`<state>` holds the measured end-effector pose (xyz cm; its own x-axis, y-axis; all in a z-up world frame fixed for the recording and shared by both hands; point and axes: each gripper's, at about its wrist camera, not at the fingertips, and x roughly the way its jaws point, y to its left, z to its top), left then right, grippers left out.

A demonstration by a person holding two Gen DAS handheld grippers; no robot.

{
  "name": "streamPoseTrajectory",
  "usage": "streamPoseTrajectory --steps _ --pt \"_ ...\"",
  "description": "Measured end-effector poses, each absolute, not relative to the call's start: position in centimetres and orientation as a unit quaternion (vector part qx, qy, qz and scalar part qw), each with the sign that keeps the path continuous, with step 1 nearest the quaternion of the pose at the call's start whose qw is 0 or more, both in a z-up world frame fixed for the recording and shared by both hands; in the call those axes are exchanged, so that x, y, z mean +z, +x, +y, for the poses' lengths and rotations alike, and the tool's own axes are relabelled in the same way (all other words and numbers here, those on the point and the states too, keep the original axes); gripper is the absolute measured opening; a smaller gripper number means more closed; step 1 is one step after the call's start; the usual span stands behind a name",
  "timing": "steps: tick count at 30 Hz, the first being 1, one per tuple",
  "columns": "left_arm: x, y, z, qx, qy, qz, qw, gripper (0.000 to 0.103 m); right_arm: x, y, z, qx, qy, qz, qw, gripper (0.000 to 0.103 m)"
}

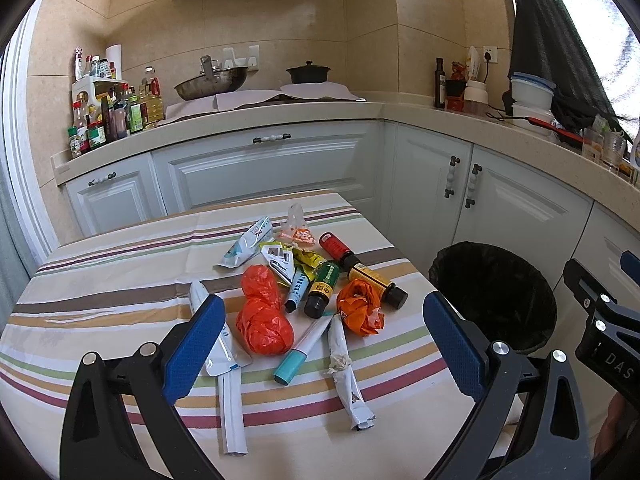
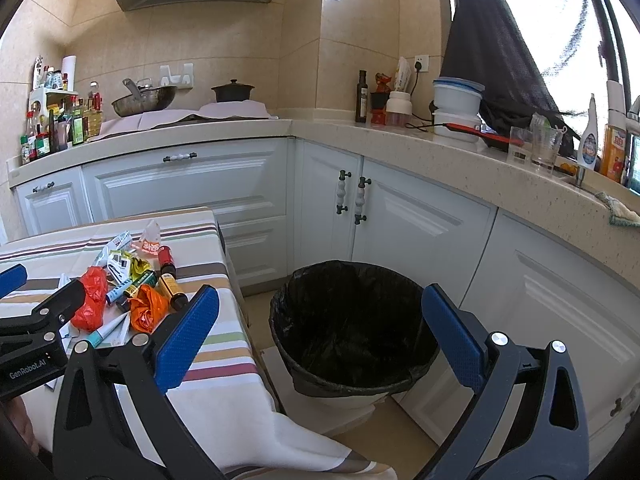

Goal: Collect trash

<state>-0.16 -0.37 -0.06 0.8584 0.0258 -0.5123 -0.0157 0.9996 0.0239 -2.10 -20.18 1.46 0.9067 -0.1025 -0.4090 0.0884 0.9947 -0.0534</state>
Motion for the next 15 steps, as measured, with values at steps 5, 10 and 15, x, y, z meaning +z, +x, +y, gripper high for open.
streamPoseTrajectory --steps 5,10,15 --pt "0.0 0.0 -0.5 0.009 0.008 0.267 0.964 0.096 1.4 -2.1 -20.1 -0.049 -0.017 0.211 0.976 0.099" --pt "0.0 0.1 -0.2 0.011 0.001 0.265 0.964 0.096 1.4 -2.0 -20.2 -0.049 -0.017 0.211 0.976 0.099" --pt "-0.4 0.6 0.6 0.009 -0.009 0.288 0.957 0.096 0.9 -1.6 -20.1 -0.045 -0.014 0.218 0.975 0.099"
